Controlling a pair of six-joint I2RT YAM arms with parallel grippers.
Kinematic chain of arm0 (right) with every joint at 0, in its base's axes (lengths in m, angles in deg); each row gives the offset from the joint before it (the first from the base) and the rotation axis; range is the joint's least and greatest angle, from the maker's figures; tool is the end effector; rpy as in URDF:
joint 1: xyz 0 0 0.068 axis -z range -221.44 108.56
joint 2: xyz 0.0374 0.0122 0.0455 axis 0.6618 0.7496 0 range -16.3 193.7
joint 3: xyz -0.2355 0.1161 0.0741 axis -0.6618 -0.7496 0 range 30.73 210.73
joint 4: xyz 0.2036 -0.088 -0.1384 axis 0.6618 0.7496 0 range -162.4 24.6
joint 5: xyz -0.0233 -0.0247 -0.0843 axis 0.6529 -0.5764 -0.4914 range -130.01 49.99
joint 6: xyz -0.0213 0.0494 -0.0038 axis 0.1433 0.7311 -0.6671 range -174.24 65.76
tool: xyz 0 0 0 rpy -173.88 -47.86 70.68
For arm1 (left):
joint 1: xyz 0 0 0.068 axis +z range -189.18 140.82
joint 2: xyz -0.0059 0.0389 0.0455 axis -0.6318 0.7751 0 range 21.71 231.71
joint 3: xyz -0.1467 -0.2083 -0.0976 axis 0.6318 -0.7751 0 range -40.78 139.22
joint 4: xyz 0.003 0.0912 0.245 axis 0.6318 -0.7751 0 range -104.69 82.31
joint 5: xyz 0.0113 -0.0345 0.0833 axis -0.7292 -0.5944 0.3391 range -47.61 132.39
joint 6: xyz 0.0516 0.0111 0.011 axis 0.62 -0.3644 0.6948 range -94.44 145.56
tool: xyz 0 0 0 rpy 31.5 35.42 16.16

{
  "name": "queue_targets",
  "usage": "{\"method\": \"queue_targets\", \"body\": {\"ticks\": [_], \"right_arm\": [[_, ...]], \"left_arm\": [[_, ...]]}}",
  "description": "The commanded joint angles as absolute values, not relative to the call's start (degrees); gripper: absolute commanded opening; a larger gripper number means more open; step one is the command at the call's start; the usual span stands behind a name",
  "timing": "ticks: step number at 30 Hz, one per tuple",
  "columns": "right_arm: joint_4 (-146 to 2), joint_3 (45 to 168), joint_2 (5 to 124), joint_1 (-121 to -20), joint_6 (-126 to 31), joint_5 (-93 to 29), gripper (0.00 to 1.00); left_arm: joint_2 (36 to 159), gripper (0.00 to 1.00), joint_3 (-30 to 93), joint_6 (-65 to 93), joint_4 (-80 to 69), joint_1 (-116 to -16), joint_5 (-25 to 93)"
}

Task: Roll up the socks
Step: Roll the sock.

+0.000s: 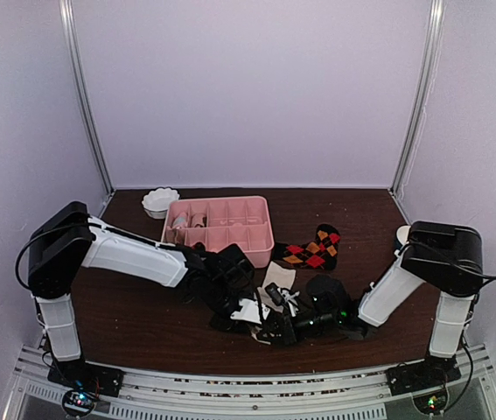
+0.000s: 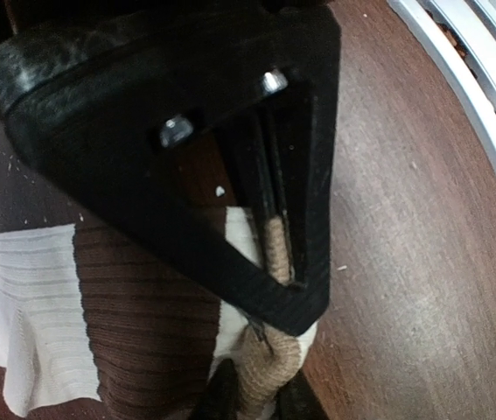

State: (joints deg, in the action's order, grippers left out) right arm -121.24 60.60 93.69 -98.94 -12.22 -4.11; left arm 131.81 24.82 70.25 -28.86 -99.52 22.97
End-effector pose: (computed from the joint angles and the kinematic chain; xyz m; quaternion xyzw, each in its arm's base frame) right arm 0.1431 0.2635 0.0771 -0.2614 0.8012 0.5295 0.0963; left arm 0.1738 -0.3290 0.1345 0.7862 0.5582 -0.1916 0.1834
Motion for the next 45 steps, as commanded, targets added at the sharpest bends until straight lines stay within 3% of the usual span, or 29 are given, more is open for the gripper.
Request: {"method": "queue_targets", "body": {"ticks": [1, 3, 7, 14, 25, 29, 34, 36, 38, 41, 45], "right_arm": [[-110.2, 58.4, 101.1, -99.1, -12.6, -8.0, 0.0], [-110.6, 58.3, 100.8, -99.1, -12.4, -8.5, 0.0], [-112.9, 56.2, 98.1, -99.1, -12.1, -11.2, 0.0], [-112.9, 50.8, 88.7, -99.5, -15.2, -21.7, 0.1], [-105.4, 46.9, 75.7, -103.2, -21.4, -37.1, 0.12], [-93.8, 47.0, 64.5, -111.6, -22.6, -61.6, 0.11], [-80.9, 49.3, 58.4, -114.1, -17.5, -81.9, 0.32], [-79.5, 48.9, 56.9, -113.7, -16.5, -84.2, 0.35], [-78.8, 47.6, 55.0, -113.4, -15.1, -85.7, 0.45], [-79.0, 44.1, 53.2, -112.5, -13.1, -84.5, 0.96], [-81.4, 43.4, 50.2, -113.7, -21.3, -80.6, 1.0]], "left_arm": [[133.6, 0.08, 26.7, 70.9, -31.7, -99.5, 22.2], [133.9, 0.0, 27.7, 70.8, -33.5, -99.3, 21.7], [135.6, 0.0, 30.3, 70.1, -39.3, -98.4, 19.2], [140.1, 0.0, 37.0, 69.7, -53.0, -95.1, 11.1], [145.1, 0.0, 42.9, 64.2, -59.3, -94.5, 8.1], [147.3, 0.0, 45.8, 62.4, -62.7, -93.7, 6.5], [150.5, 0.0, 48.3, 60.7, -66.0, -92.0, 3.2], [151.4, 0.0, 49.4, 59.6, -66.9, -91.4, 2.3], [152.6, 0.0, 50.6, 58.4, -67.7, -90.9, 1.9], [154.8, 0.0, 52.8, 57.2, -69.6, -90.4, 1.5], [157.1, 0.0, 56.1, 56.0, -72.5, -90.2, 2.6]]}}
